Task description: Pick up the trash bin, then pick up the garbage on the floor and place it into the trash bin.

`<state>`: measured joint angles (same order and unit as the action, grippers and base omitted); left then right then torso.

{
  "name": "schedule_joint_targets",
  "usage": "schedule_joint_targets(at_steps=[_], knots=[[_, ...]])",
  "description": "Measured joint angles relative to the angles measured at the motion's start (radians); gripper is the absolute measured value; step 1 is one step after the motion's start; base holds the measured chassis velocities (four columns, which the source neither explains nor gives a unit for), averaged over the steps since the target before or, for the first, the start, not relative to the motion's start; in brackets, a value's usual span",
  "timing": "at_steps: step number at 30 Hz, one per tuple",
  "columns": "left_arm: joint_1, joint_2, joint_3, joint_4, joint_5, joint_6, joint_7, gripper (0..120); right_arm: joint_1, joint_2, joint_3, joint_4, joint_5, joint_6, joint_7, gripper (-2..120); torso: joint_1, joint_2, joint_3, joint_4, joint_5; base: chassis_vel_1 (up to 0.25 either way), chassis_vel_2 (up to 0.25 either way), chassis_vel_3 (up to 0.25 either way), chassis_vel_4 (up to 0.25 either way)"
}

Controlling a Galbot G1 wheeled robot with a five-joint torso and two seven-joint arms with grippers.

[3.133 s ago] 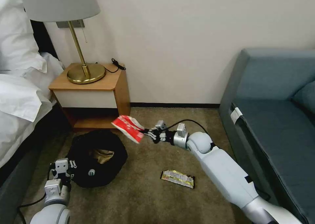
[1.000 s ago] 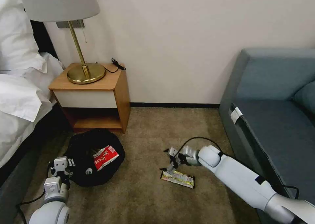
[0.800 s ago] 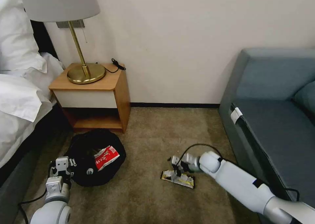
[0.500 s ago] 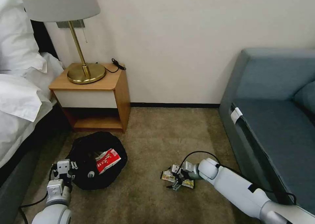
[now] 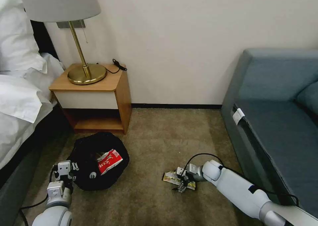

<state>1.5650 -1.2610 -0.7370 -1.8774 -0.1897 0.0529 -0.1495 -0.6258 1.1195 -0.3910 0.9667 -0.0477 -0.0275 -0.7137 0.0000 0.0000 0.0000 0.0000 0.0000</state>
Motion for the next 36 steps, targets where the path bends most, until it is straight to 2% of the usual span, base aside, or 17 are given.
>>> schedule_joint_targets(at_steps=[13,15,19,21,22,27,29,32,33,36], knots=[[0.006,0.001,-0.003,-0.004,-0.009,-0.004,0.001,0,0.006,0.016,0.014,-0.034,-0.026,-0.005,-0.02,97,0.0,0.0,0.0,0.0,0.0,0.0,0.0,0.0,0.0],[0.007,-0.001,-0.003,-0.004,-0.009,-0.006,0.001,0,0.007,0.015,0.018,-0.034,-0.027,-0.006,-0.025,88,0.0,0.0,0.0,0.0,0.0,0.0,0.0,0.0,0.0],[0.007,-0.002,-0.003,-0.004,-0.01,-0.007,0.002,0,0.007,0.015,0.02,-0.034,-0.03,-0.007,-0.03,77,0.0,0.0,0.0,0.0,0.0,0.0,0.0,0.0,0.0],[0.006,-0.001,-0.003,-0.004,-0.011,-0.008,0.002,0,0.006,0.015,0.024,-0.034,-0.035,-0.007,-0.038,66,0.0,0.0,0.0,0.0,0.0,0.0,0.0,0.0,0.0],[0.006,-0.001,-0.003,-0.004,-0.011,-0.008,0.002,0,0.006,0.015,0.024,-0.034,-0.035,-0.007,-0.038,66,0.0,0.0,0.0,0.0,0.0,0.0,0.0,0.0,0.0],[0.002,0.0,-0.003,-0.002,-0.014,-0.008,0.003,0,0.003,0.018,0.035,-0.034,-0.041,-0.005,-0.046,42,0.0,0.0,0.0,0.0,0.0,0.0,0.0,0.0,0.0],[0.002,0.0,-0.003,-0.001,-0.015,-0.008,0.003,0,0.002,0.019,0.036,-0.035,-0.045,-0.004,-0.048,39,0.0,0.0,0.0,0.0,0.0001,0.0,0.0,0.0,0.0],[0.002,0.0,-0.003,0.0,-0.015,-0.009,0.005,0,-0.001,0.02,0.042,-0.035,-0.05,-0.002,-0.052,25,0.0,0.0,0.0,0.0,0.0,0.0,0.0,0.0,0.0],[0.002,0.0,-0.003,0.0,-0.015,-0.009,0.005,0,-0.001,0.02,0.042,-0.035,-0.05,-0.002,-0.052,25,0.0,0.0,0.0,0.0,0.0,0.0,0.0,0.0,0.0],[0.002,0.0,-0.003,0.0,-0.016,-0.01,0.006,0,-0.002,0.02,0.049,-0.032,-0.051,-0.002,-0.053,13,0.0,0.0,0.0,0.0,0.0,0.0,0.0,0.0,0.0]])
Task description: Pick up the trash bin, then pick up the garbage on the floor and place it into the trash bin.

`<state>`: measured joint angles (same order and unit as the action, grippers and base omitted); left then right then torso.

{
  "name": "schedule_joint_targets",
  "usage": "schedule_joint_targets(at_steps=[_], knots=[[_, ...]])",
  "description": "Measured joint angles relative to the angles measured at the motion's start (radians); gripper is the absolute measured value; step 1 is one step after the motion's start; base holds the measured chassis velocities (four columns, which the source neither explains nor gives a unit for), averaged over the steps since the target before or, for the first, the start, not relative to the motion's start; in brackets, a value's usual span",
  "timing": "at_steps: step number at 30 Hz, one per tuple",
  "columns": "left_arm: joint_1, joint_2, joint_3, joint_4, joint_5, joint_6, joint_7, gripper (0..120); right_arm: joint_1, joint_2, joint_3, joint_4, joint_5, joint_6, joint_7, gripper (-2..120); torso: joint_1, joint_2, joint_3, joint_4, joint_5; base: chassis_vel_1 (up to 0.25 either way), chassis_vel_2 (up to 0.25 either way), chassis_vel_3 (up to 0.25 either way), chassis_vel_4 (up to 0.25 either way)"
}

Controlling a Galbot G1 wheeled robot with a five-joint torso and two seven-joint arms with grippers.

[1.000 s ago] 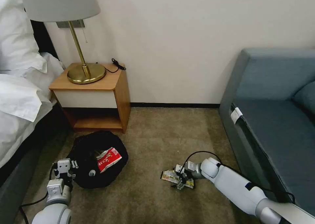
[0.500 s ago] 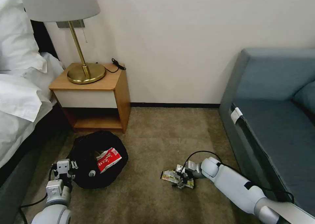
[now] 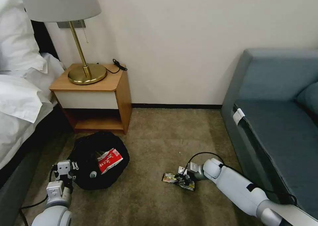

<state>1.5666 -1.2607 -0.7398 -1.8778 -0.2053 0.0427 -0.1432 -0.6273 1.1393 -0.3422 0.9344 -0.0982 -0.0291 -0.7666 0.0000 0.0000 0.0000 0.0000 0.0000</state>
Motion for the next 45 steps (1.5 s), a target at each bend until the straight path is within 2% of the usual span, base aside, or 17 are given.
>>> schedule_joint_targets(at_steps=[1,3,4,16,21,25,26,27,29,31,33,35,38,45], knots=[[0.0,0.0,0.0,0.0,0.0,-0.001,0.0,0,0.0,0.0,0.003,0.002,0.0,0.0,-0.002,6,0.0,0.0,0.0,0.0,0.0,0.0,0.0,0.0,0.0],[0.0,0.0,0.0,0.0,0.0,-0.001,0.0,0,0.0,0.0,0.004,0.003,0.001,0.0,-0.002,6,0.0,0.0,0.0,0.0,0.0001,0.0,0.0,0.0,0.0],[0.0,-0.001,0.0,0.0,0.0,-0.002,0.001,0,0.002,-0.001,0.009,0.008,0.002,0.001,-0.003,0,0.0,0.0,0.0,0.0,0.0001,0.0,0.0,0.0,0.0],[0.008,-0.004,-0.002,-0.008,0.001,-0.007,0.002,0,0.012,0.007,0.081,0.066,0.042,0.024,-0.012,0,0.0,0.0,0.0,0.0,0.0,0.0,0.0,0.0,0.0],[0.011,-0.007,-0.002,-0.012,0.004,-0.007,0.002,0,0.017,0.036,0.156,0.132,0.175,0.031,-0.009,0,0.0,0.0,0.0,0.0,-0.0001,0.0,0.0,0.0,0.0],[0.009,-0.01,0.002,-0.012,0.007,-0.007,0.002,0,0.02,0.057,0.158,0.216,0.458,-0.015,0.092,0,0.0,0.0,0.0,0.0002,0.0001,0.0,0.0,0.0,0.0],[0.009,-0.01,0.002,-0.012,0.007,-0.007,0.002,0,0.02,0.057,0.158,0.216,0.458,-0.015,0.092,0,0.0,0.0,0.0,0.0002,0.0001,0.0,0.0,0.0,0.0],[0.007,-0.012,0.004,-0.013,0.008,-0.007,0.002,0,0.02,0.06,0.151,0.266,0.563,-0.04,0.123,0,0.0,0.0,0.0,0.0001,-0.0001,0.0,0.0,0.0,0.0],[0.003,-0.013,0.009,-0.014,0.009,-0.007,0.002,0,0.018,0.061,0.135,0.345,0.661,-0.075,0.151,0,0.0,0.0,0.0,0.0001,-0.0001,0.0,0.0,0.0,0.0],[0.002,-0.014,0.01,-0.015,0.009,-0.007,0.002,0,0.017,0.061,0.128,0.369,0.687,-0.087,0.158,0,0.0,0.0,0.0,0.0,-0.0002,0.0,0.0,0.0,0.0],[-0.002,-0.017,0.016,-0.016,0.007,-0.007,0.001,0,0.013,0.068,0.104,0.457,0.787,-0.126,0.191,0,0.0,0.0,0.0,0.0,-0.0001,0.0,0.0,0.0,0.0],[-0.002,-0.017,0.016,-0.016,0.007,-0.008,0.001,0,0.012,0.068,0.102,0.462,0.794,-0.129,0.194,0,0.0,0.0,0.0,0.0,-0.0001,0.0,0.0,0.0,0.0],[-0.008,-0.023,0.028,-0.021,0.007,-0.006,0.0,0,0.012,0.096,0.076,0.553,0.901,-0.157,0.225,0,0.0,0.0,0.0,0.0002,0.0,0.0,0.0,0.0,0.0],[-0.024,-0.029,0.053,-0.035,0.017,0.011,-0.008,0,0.021,0.176,0.049,0.565,0.895,-0.164,0.224,0,0.0,0.0,0.0,0.0,-0.0001,0.0,0.0,0.0,0.0]])
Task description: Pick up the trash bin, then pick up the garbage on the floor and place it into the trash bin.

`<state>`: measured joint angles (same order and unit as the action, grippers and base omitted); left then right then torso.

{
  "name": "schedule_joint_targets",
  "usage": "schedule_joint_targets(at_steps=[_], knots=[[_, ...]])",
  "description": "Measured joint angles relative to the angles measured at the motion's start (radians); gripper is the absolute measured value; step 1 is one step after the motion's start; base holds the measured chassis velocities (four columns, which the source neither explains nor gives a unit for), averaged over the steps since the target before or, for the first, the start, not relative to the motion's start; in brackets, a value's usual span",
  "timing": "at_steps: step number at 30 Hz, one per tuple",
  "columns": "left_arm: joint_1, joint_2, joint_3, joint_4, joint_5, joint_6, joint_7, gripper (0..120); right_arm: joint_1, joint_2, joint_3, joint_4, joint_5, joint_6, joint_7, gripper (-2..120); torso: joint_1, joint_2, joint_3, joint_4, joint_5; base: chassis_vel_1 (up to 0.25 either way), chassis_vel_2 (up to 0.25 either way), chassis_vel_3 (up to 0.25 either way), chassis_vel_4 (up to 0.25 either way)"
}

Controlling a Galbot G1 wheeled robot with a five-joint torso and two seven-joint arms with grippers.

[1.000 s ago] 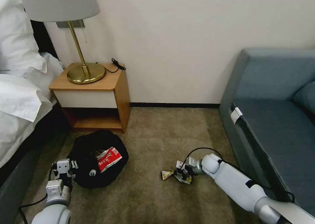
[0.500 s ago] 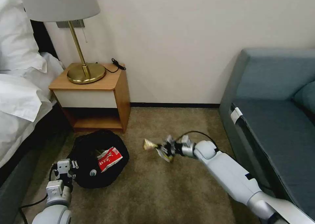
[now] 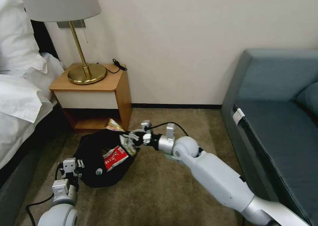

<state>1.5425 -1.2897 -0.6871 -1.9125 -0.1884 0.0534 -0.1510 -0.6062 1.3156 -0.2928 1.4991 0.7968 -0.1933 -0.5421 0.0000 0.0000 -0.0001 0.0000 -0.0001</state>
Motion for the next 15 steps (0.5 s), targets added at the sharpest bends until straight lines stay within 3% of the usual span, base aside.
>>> schedule_joint_targets(at_steps=[10,15], knots=[[0.003,-0.012,0.008,-0.021,0.002,0.005,-0.01,0,-0.004,0.091,-0.049,-0.179,-0.27,0.098,0.042,-1,0.0,0.0,0.0,0.0001,0.0001,0.0,0.0,0.0,0.0],[0.01,-0.012,0.007,-0.026,-0.008,0.005,-0.008,0,-0.017,0.099,-0.066,-0.206,-0.322,0.113,0.094,15,0.0,0.0,0.0,-0.0001,0.0001,0.0,0.0,0.0,0.0]])
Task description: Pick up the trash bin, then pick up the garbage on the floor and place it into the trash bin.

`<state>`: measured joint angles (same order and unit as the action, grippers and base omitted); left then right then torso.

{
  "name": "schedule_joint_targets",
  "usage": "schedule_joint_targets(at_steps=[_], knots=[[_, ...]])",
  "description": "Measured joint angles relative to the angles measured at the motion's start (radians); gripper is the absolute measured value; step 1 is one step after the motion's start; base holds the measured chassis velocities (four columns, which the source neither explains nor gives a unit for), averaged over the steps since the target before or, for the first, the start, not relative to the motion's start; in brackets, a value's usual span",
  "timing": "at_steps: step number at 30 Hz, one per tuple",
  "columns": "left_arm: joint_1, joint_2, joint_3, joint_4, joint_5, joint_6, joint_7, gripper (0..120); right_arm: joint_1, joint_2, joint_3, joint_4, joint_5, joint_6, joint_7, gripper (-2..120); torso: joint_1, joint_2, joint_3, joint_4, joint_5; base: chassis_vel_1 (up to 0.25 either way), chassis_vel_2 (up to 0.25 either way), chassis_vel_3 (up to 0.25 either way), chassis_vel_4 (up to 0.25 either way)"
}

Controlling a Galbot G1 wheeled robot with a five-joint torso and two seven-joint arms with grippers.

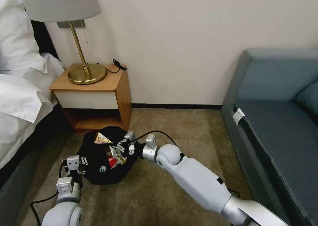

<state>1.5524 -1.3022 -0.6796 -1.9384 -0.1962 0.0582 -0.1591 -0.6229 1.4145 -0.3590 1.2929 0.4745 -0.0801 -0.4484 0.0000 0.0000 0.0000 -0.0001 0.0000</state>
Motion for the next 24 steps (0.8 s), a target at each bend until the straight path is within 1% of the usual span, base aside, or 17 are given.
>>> schedule_joint_targets(at_steps=[1,2,3,4,6,7,8,10,11,13,15,16,17,19,20,22,24], knots=[[0.001,-0.001,0.0,0.0,0.0,-0.001,0.001,0,-0.003,0.001,-0.007,0.003,-0.014,0.003,0.037,22,0.0,0.0,0.0,0.0001,0.0,0.0,0.0,0.0,0.0],[0.002,-0.003,0.001,0.0,0.001,-0.001,0.001,0,-0.008,0.001,-0.012,0.011,-0.032,0.006,0.068,25,0.0,0.0,0.0,0.0001,0.0,0.0,0.0,0.0,0.0],[0.002,-0.003,0.001,0.0,0.001,-0.001,0.001,0,-0.008,0.001,-0.012,0.011,-0.032,0.006,0.068,25,0.0,0.0,0.0,0.0001,0.0,0.0,0.0,0.0,0.0],[0.003,-0.006,0.003,0.0,0.001,-0.001,0.001,0,-0.012,0.001,-0.014,0.021,-0.051,0.01,0.083,32,0.0,0.0,0.0,0.0001,0.0,0.0,0.0,0.0,0.0],[0.006,-0.009,0.005,-0.001,0.001,-0.002,0.002,0,-0.02,0.0,-0.015,0.031,-0.09,0.021,0.091,40,0.0,0.0,0.0,0.0,0.0,0.0,0.0,0.0,0.0],[0.006,-0.009,0.005,-0.001,0.001,-0.002,0.002,0,-0.02,0.0,-0.015,0.031,-0.09,0.021,0.091,40,0.0,0.0,0.0,0.0,0.0,0.0,0.0,0.0,0.0],[0.007,-0.01,0.005,-0.002,0.001,-0.002,0.002,0,-0.024,-0.001,-0.015,0.035,-0.108,0.027,0.092,47,0.0,0.0,0.0,0.0,0.0,0.0,0.0,0.0,0.0],[0.011,-0.011,0.004,-0.004,0.001,-0.003,0.002,0,-0.031,-0.005,-0.015,0.045,-0.13,0.035,0.095,53,0.0,0.0,0.0,0.0,0.0,0.0,0.0,0.0,0.0],[0.011,-0.011,0.004,-0.004,0.001,-0.003,0.002,0,-0.031,-0.005,-0.015,0.045,-0.13,0.035,0.095,53,0.0,0.0,0.0,0.0,0.0,0.0,0.0,0.0,0.0],[0.015,-0.013,-0.001,-0.004,0.0,-0.006,0.001,0,-0.04,-0.01,-0.013,0.062,-0.15,0.044,0.097,64,0.0,0.0,0.0,0.0,0.0,0.0,0.0,0.0,0.0],[0.02,-0.016,-0.004,-0.004,-0.003,-0.01,0.0,0,-0.051,-0.017,-0.013,0.085,-0.155,0.046,0.102,73,0.0,0.0,0.0,0.0001,0.0002,0.0,0.0,0.0,0.0],[0.022,-0.019,-0.005,-0.004,-0.005,-0.011,0.0,0,-0.056,-0.02,-0.012,0.096,-0.155,0.046,0.109,77,0.0,0.0,0.0,0.0,0.0001,0.0,0.0,0.0,0.0],[0.022,-0.019,-0.005,-0.004,-0.005,-0.011,0.0,0,-0.056,-0.02,-0.012,0.096,-0.155,0.046,0.109,77,0.0,0.0,0.0,0.0,0.0001,0.0,0.0,0.0,0.0],[0.025,-0.025,-0.005,-0.003,-0.01,-0.013,-0.002,0,-0.064,-0.023,-0.006,0.118,-0.152,0.046,0.122,87,0.0,0.0,0.0,0.0,0.0001,0.0,0.0,0.0,0.0],[0.025,-0.025,-0.005,-0.003,-0.01,-0.013,-0.002,0,-0.064,-0.023,-0.006,0.118,-0.152,0.046,0.122,87,0.0,0.0,0.0,0.0,0.0001,0.0,0.0,0.0,0.0],[0.028,-0.033,-0.006,-0.002,-0.019,-0.015,-0.007,0,-0.072,-0.026,0.01,0.141,-0.135,0.045,0.13,96,0.0,0.0,0.0,0.0001,0.0001,0.0,0.0,0.0,0.0],[0.03,-0.036,-0.006,-0.002,-0.028,-0.015,-0.012,0,-0.076,-0.027,0.021,0.154,-0.123,0.043,0.133,99,0.0,0.0,0.0,0.0,0.0001,0.0,0.0,0.0,0.0]])
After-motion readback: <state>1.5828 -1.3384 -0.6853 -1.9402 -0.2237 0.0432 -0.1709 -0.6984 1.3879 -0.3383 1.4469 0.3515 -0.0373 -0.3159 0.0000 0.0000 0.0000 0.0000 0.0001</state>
